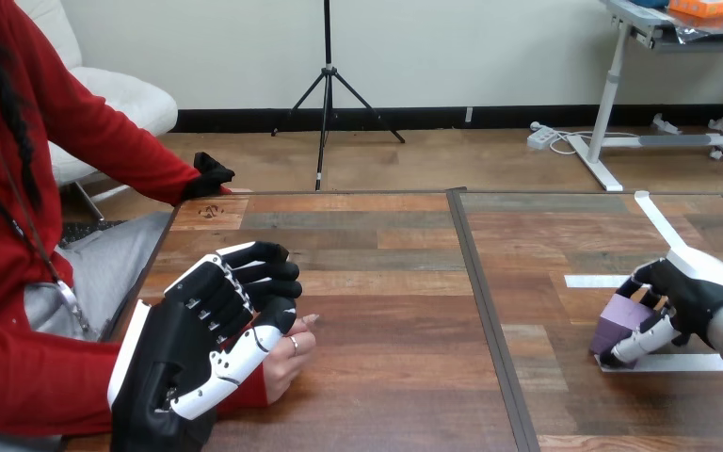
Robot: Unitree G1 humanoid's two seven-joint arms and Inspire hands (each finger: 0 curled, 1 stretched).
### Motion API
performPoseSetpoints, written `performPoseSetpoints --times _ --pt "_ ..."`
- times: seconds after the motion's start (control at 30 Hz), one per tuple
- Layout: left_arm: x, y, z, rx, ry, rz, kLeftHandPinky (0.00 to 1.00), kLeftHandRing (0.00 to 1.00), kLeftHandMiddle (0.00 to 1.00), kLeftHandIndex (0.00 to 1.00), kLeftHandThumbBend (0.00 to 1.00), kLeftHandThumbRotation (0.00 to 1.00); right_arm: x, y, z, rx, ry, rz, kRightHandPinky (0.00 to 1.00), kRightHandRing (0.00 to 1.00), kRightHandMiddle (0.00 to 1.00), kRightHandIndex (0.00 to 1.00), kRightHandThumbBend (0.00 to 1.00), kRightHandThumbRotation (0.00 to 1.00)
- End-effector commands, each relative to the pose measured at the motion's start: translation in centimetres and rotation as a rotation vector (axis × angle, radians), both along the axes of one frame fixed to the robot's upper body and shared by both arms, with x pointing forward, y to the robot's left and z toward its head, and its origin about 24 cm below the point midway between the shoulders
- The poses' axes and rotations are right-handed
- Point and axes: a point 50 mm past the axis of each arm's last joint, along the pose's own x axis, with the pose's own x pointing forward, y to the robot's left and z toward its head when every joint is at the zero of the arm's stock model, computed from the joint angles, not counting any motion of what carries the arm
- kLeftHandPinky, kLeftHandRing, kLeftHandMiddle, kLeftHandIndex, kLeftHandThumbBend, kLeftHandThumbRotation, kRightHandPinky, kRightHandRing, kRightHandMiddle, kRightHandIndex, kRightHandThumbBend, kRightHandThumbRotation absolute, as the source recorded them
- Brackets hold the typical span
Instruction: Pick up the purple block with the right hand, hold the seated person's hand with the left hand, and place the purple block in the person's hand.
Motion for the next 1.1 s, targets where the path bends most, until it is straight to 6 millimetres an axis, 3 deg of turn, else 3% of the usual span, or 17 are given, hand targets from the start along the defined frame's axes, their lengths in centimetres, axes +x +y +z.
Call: performPoseSetpoints --times 0.0,0.4,0.8,0.93,1.07 --pt "0.8 0.0 1.9 0.005 -0.097 -0.007 0.61 0.62 0.64 0.64 0.61 0.28 1.6 1.0 1.9 -0.002 -0.111 0.04 0.42 0.51 0.56 0.58 0.79 0.0" --pt "0.9 0.1 1.8 0.011 -0.097 -0.005 0.6 0.62 0.64 0.64 0.6 0.27 1.5 1.1 1.8 0.008 -0.159 0.041 0.42 0.5 0.53 0.48 0.7 0.0" --pt "1.0 0.4 2.1 0.129 -0.137 0.026 0.59 0.62 0.64 0.64 0.58 0.26 1.5 1.1 1.9 -0.006 -0.167 0.051 0.4 0.49 0.52 0.47 0.7 0.0" --pt "1.2 0.8 2.2 0.251 -0.157 0.062 0.58 0.62 0.64 0.64 0.6 0.28 1.6 1.1 1.9 -0.01 -0.168 0.055 0.4 0.48 0.51 0.47 0.7 0.0" --pt "1.3 1.4 2.4 0.426 -0.18 0.088 0.58 0.63 0.65 0.65 0.62 0.36 1.6 1.1 1.9 -0.014 -0.17 0.06 0.39 0.47 0.5 0.47 0.7 0.0"
